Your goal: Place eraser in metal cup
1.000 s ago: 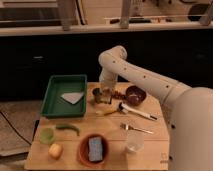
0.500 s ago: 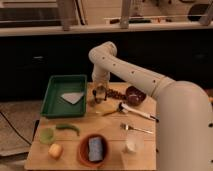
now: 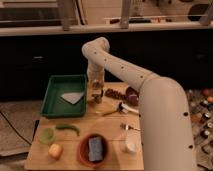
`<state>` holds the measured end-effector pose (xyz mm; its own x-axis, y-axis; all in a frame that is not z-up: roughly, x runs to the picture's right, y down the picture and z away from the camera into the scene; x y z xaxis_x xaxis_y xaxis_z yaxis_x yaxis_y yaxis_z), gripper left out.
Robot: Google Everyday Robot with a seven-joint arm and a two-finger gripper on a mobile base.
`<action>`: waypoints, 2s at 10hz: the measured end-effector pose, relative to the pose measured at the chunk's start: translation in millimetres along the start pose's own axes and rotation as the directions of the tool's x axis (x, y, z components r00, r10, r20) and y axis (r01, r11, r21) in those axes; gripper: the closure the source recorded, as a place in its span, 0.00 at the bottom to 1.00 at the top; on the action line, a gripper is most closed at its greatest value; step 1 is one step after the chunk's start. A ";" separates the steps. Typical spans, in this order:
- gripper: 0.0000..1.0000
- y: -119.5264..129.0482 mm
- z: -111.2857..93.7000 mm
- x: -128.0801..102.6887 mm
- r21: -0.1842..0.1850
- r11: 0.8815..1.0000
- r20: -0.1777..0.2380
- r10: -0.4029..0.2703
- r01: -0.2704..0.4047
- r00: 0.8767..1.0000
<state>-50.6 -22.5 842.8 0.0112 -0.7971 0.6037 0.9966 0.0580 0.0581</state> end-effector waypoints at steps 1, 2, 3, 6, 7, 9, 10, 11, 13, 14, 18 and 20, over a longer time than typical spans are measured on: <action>0.99 -1.3 2.5 3.7 -0.005 1.000 0.006 0.000 0.000 1.000; 0.99 -1.1 6.5 7.9 -0.009 1.000 0.015 0.006 -0.005 1.000; 0.99 0.5 10.5 11.1 -0.012 1.000 0.022 0.013 -0.012 1.000; 0.99 8.5 22.7 18.3 -0.019 0.999 0.041 0.038 -0.038 0.998; 0.99 9.6 25.0 19.5 -0.020 0.999 0.046 0.043 -0.042 0.998; 0.99 11.6 30.3 21.8 -0.022 0.999 0.059 0.051 -0.049 0.997; 0.99 10.8 32.8 22.0 -0.021 0.998 0.068 0.052 -0.051 0.996; 0.97 10.3 34.9 21.5 -0.020 0.998 0.078 0.054 -0.052 0.996; 0.80 10.4 38.8 20.2 -0.020 0.998 0.093 0.058 -0.057 0.994; 0.69 12.3 41.4 19.4 -0.019 0.998 0.101 0.064 -0.062 0.993; 0.29 21.4 46.3 19.4 -0.017 0.996 0.117 0.088 -0.087 0.989; 0.20 23.5 45.8 19.3 -0.014 0.996 0.121 0.092 -0.091 0.988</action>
<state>-30.7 -9.1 892.2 0.0927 -0.7102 0.6979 0.9925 0.1217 -0.0081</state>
